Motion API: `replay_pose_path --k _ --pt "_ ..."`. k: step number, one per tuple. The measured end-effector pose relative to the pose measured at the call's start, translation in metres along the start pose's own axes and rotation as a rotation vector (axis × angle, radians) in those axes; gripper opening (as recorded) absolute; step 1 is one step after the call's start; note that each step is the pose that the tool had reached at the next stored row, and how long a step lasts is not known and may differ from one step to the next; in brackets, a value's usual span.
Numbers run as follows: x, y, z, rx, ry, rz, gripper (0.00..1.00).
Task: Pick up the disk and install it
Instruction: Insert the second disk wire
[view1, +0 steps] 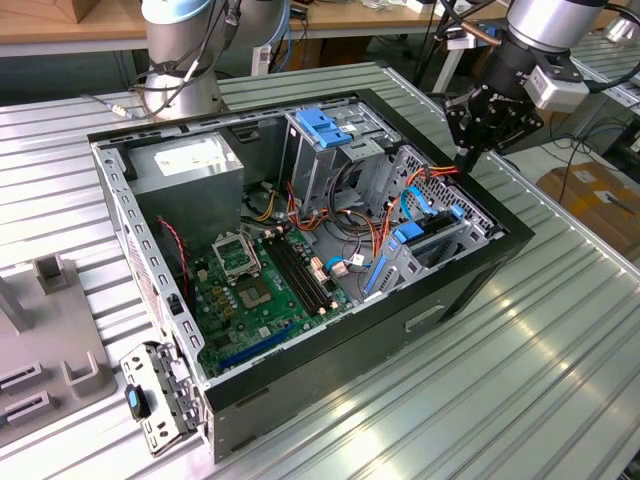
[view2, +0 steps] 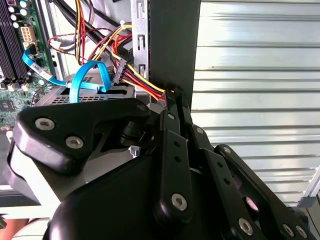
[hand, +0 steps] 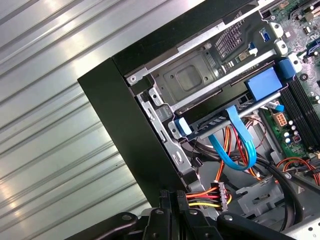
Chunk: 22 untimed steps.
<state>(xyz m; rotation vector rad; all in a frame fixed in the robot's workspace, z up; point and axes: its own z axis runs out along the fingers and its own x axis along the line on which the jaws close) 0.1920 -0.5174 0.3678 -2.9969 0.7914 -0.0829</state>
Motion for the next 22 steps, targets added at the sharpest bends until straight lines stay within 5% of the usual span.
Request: replay_pose_path --k 7,12,15,22 --pt "0.0002 0.0000 -0.0005 0.0002 -0.0001 0.000 0.16" --pt "0.0005 -0.0006 -0.0092 0.0000 0.0001 0.000 0.16" --pt "0.0005 -0.0006 -0.0093 0.0001 0.0000 0.000 0.16" --pt "-0.0197 0.0109 -0.0100 0.0013 0.0020 0.000 0.16"
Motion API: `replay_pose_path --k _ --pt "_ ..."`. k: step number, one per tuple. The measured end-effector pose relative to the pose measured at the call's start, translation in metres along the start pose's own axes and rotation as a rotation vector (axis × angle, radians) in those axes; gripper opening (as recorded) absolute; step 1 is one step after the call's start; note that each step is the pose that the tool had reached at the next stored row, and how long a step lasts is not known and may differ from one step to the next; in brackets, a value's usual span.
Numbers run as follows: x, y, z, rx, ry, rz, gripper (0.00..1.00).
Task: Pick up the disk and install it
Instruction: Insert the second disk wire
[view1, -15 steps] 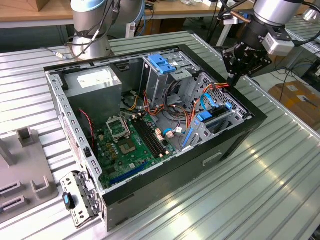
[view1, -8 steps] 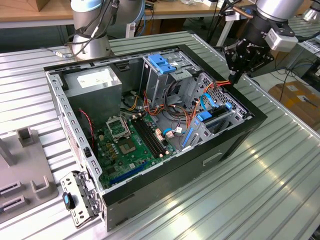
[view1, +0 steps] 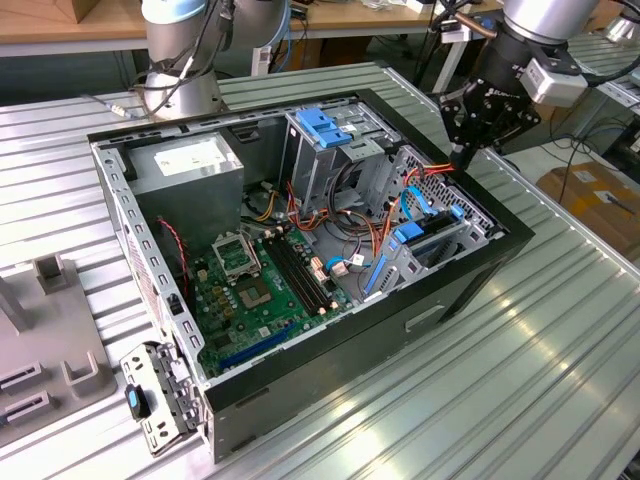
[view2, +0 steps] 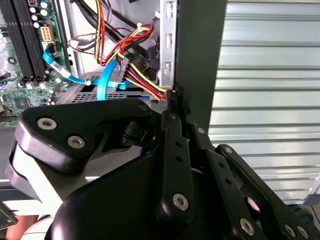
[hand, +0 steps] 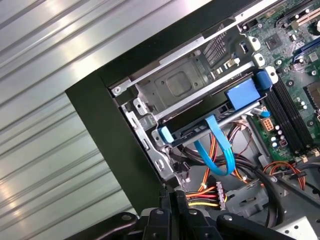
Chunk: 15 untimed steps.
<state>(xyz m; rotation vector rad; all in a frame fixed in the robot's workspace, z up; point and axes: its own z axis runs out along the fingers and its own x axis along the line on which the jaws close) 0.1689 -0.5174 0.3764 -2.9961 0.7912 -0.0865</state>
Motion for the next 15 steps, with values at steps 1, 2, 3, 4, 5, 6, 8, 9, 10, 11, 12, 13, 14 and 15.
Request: replay_pose_path --k 1,2,3,4,5,6,8,9,10,11,12,13,14,15 --pt "-0.0042 0.0025 -0.0002 0.0002 0.0005 0.000 0.16" --pt "-0.0070 0.0040 -0.0003 0.0004 0.0009 0.000 0.16" --pt "-0.0092 0.0052 -0.0004 0.0005 0.0011 0.000 0.16" --pt "-0.0127 0.0072 -0.0005 0.0007 0.0014 0.000 0.16" --pt "-0.0142 0.0081 -0.0006 0.0007 0.0015 0.000 0.16" --pt "-0.0155 0.0089 -0.0005 0.0007 0.0016 0.001 0.16" --pt "-0.0160 0.0092 0.0000 0.0000 0.0022 0.015 0.16" --pt "-0.0160 0.0092 0.0004 -0.0008 0.0032 0.032 0.16" --pt "-0.0160 0.0092 0.0005 -0.0017 0.0041 0.045 0.16" --pt "-0.0161 0.0092 0.0009 -0.0029 0.0056 0.072 0.16" --pt "-0.0161 0.0092 0.0011 -0.0038 0.0067 0.092 0.16" --pt "-0.0161 0.0092 0.0012 -0.0046 0.0076 0.109 0.16" --pt "-0.0161 0.0092 0.0015 -0.0059 0.0094 0.141 0.16" --pt "-0.0161 0.0093 0.0017 -0.0073 0.0111 0.172 0.16"
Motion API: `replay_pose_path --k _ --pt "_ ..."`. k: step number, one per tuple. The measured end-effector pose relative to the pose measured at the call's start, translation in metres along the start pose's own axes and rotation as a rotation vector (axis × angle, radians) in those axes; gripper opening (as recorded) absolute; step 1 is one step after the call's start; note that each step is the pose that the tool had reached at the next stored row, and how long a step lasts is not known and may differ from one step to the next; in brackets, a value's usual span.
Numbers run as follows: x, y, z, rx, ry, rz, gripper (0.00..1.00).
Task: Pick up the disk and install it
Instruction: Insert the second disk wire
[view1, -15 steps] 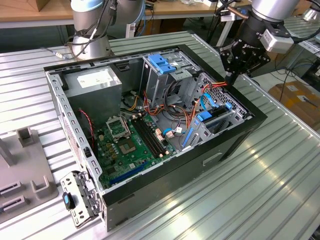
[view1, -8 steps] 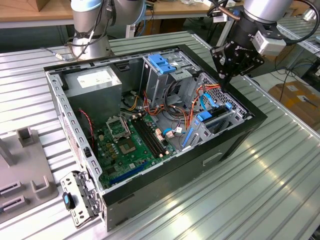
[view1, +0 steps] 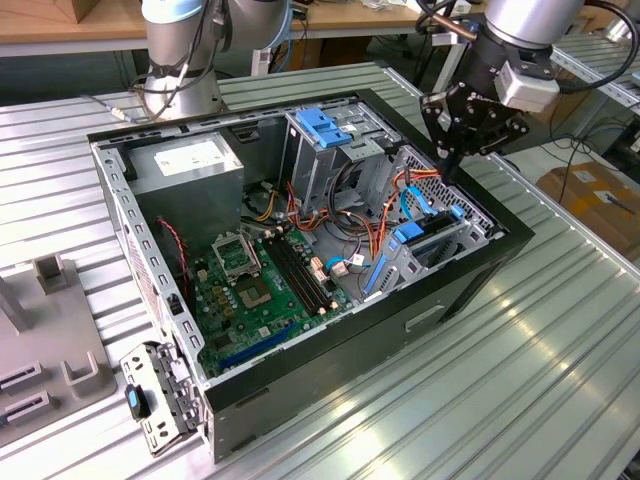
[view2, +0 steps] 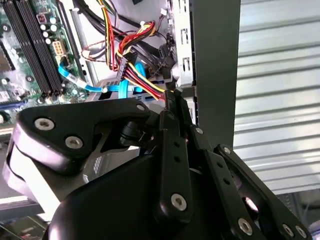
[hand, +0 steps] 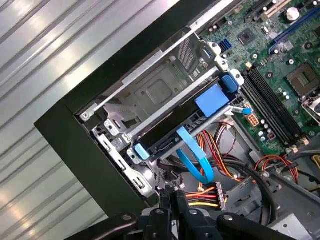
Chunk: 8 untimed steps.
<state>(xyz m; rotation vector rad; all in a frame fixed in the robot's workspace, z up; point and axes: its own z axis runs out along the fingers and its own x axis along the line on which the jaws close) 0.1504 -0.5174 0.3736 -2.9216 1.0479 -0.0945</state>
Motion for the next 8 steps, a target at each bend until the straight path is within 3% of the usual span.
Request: replay_pose_path --k 6,8 --pt "0.0000 0.0001 0.0009 -0.0059 0.0071 0.131 0.16" --pt "-0.0001 0.0001 0.0012 -0.0088 0.0106 0.194 0.16"
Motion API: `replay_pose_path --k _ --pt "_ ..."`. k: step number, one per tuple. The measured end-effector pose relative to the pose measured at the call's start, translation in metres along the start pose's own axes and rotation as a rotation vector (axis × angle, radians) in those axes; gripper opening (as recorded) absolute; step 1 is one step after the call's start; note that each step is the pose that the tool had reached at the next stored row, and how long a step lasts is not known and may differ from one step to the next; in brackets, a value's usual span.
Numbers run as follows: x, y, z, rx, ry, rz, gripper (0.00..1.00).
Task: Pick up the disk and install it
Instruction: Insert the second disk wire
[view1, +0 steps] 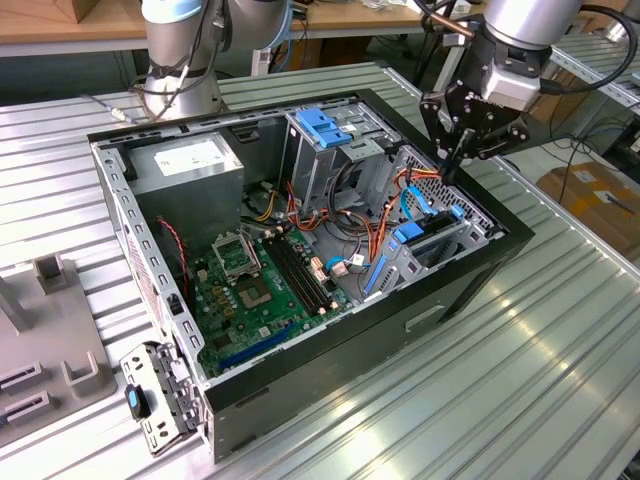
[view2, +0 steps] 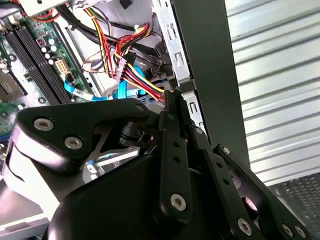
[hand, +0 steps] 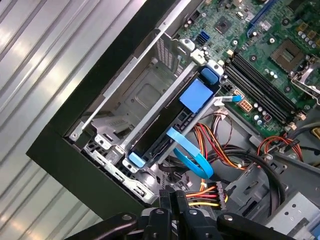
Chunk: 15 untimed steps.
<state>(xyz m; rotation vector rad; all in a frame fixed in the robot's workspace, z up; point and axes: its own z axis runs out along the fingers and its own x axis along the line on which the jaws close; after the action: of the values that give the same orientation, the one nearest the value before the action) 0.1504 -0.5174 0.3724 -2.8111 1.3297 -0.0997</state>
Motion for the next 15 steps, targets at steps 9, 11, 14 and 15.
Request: replay_pose_path --k 9,11,14,15 --pt "0.0000 0.0000 0.0005 -0.0070 0.0085 0.156 0.16" --pt "0.0000 0.0000 0.0005 -0.0070 0.0086 0.156 0.16" --pt "0.0000 0.0000 0.0005 -0.0071 0.0086 0.157 0.16" --pt "0.0000 0.0000 0.0005 -0.0071 0.0086 0.157 0.16"
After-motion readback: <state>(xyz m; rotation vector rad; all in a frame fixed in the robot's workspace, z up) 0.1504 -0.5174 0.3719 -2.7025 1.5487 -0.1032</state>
